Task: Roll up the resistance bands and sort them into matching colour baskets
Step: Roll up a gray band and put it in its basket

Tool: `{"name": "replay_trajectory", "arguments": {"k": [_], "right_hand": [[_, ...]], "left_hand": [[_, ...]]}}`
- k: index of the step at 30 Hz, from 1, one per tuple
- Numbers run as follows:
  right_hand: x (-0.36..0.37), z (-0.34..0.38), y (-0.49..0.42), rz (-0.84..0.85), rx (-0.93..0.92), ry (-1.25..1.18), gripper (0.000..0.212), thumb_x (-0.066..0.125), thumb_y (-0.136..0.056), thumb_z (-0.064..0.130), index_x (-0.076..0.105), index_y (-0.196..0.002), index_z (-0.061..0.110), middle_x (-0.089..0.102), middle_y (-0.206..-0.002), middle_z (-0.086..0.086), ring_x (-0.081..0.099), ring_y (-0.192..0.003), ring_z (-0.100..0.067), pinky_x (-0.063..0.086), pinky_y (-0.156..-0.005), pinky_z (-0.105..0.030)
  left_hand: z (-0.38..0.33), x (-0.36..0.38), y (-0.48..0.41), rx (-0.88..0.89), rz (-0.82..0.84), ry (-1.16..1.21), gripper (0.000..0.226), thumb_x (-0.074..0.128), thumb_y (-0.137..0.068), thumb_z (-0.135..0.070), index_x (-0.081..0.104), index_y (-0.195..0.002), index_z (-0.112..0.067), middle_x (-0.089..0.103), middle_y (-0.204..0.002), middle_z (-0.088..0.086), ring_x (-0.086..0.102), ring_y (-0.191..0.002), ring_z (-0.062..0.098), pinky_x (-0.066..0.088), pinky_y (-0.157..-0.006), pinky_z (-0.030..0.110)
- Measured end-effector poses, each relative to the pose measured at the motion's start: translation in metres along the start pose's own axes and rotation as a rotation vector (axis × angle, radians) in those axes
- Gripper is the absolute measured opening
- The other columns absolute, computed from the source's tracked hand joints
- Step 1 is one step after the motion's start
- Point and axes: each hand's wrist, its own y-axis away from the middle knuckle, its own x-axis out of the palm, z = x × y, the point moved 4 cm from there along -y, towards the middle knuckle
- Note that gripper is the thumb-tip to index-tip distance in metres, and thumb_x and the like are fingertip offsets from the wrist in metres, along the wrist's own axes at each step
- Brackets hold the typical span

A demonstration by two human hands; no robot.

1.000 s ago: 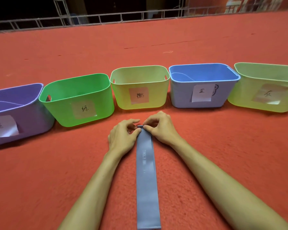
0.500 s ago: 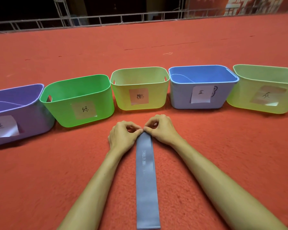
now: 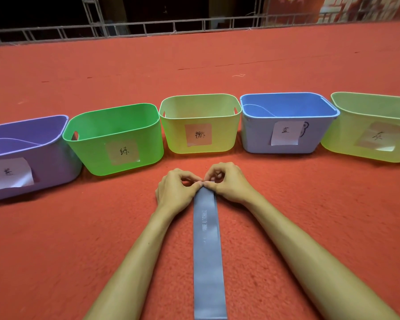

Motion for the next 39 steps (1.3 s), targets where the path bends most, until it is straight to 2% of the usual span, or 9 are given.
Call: {"name": "replay_trajectory", "arguments": {"k": [4, 11, 14, 17, 22, 27, 29, 34, 39], "right_hand": [[-0.004, -0.002, 0.001, 0.018, 0.025, -0.094, 0.007, 0.076, -0.084, 0.023, 0.079, -0.078, 0.027, 0.072, -0.072, 0.009, 0.058, -0.064, -0.002, 0.047, -0.066, -0.025], [-0.006, 0.002, 0.008, 0.007, -0.051, 0.062, 0.012, 0.076, -0.084, 0.026, 0.075, -0.077, 0.036, 0.068, -0.08, 0.011, 0.058, -0.079, -0.001, 0.039, -0.069, -0.013], [-0.006, 0.003, 0.009, 0.013, -0.074, 0.06, 0.012, 0.078, -0.082, 0.027, 0.072, -0.075, 0.035, 0.069, -0.082, 0.012, 0.058, -0.084, -0.001, 0.043, -0.073, -0.021], [-0.004, 0.002, 0.009, 0.026, -0.088, 0.073, 0.006, 0.077, -0.079, 0.033, 0.072, -0.078, 0.031, 0.068, -0.082, 0.014, 0.058, -0.085, -0.004, 0.05, -0.08, -0.033], [-0.004, 0.001, 0.009, 0.022, -0.099, 0.059, 0.016, 0.07, -0.075, 0.048, 0.073, -0.081, 0.033, 0.068, -0.083, 0.015, 0.058, -0.087, -0.001, 0.05, -0.083, -0.037], [-0.004, 0.001, 0.008, 0.002, -0.111, 0.058, 0.014, 0.069, -0.084, 0.044, 0.077, -0.083, 0.033, 0.065, -0.081, 0.014, 0.055, -0.085, -0.004, 0.05, -0.082, -0.041], [-0.003, 0.002, 0.009, -0.007, -0.133, 0.074, 0.013, 0.069, -0.084, 0.045, 0.076, -0.083, 0.034, 0.065, -0.082, 0.016, 0.054, -0.087, -0.006, 0.049, -0.082, -0.038], [-0.002, 0.004, 0.01, 0.001, -0.178, 0.03, 0.007, 0.081, -0.085, 0.026, 0.076, -0.083, 0.029, 0.064, -0.085, 0.014, 0.053, -0.087, -0.003, 0.039, -0.075, -0.015], [0.0, 0.003, 0.01, 0.038, -0.151, 0.003, 0.011, 0.083, -0.082, 0.027, 0.073, -0.079, 0.031, 0.065, -0.084, 0.013, 0.055, -0.085, 0.0, 0.039, -0.075, -0.011]], "left_hand": [[0.001, 0.0, 0.001, -0.008, 0.013, 0.021, 0.008, 0.083, -0.075, -0.05, 0.077, -0.081, -0.049, 0.071, -0.091, -0.023, 0.068, -0.088, 0.004, 0.056, -0.08, 0.033], [0.0, -0.001, 0.004, 0.016, 0.05, 0.052, 0.01, 0.082, -0.078, -0.046, 0.077, -0.087, -0.046, 0.073, -0.087, -0.025, 0.064, -0.08, -0.008, 0.05, -0.073, 0.026], [0.0, -0.001, 0.007, 0.061, 0.071, 0.028, 0.013, 0.078, -0.083, -0.048, 0.078, -0.095, -0.045, 0.07, -0.1, -0.025, 0.065, -0.09, -0.008, 0.053, -0.083, 0.029], [0.001, 0.0, 0.008, 0.101, 0.062, 0.027, 0.009, 0.075, -0.084, -0.05, 0.078, -0.092, -0.048, 0.068, -0.102, -0.025, 0.066, -0.094, -0.005, 0.054, -0.087, 0.034], [0.001, -0.001, 0.01, 0.126, 0.043, 0.052, 0.004, 0.079, -0.083, -0.046, 0.078, -0.086, -0.048, 0.069, -0.096, -0.023, 0.064, -0.085, -0.007, 0.051, -0.075, 0.03], [0.003, -0.002, 0.01, 0.152, 0.015, 0.068, 0.005, 0.081, -0.084, -0.038, 0.077, -0.086, -0.041, 0.067, -0.092, -0.018, 0.058, -0.074, -0.003, 0.041, -0.064, 0.025], [0.002, -0.002, 0.011, 0.159, 0.005, 0.046, 0.006, 0.08, -0.084, -0.035, 0.075, -0.086, -0.038, 0.065, -0.092, -0.017, 0.057, -0.074, -0.002, 0.041, -0.063, 0.025], [0.002, -0.002, 0.009, 0.16, 0.052, 0.031, 0.011, 0.079, -0.082, -0.033, 0.075, -0.091, -0.037, 0.067, -0.092, -0.018, 0.055, -0.071, -0.006, 0.04, -0.064, 0.025], [0.005, 0.0, 0.006, 0.169, 0.071, 0.096, 0.004, 0.079, -0.083, -0.035, 0.081, -0.087, -0.037, 0.07, -0.094, -0.017, 0.066, -0.083, -0.003, 0.056, -0.078, 0.034]]}}
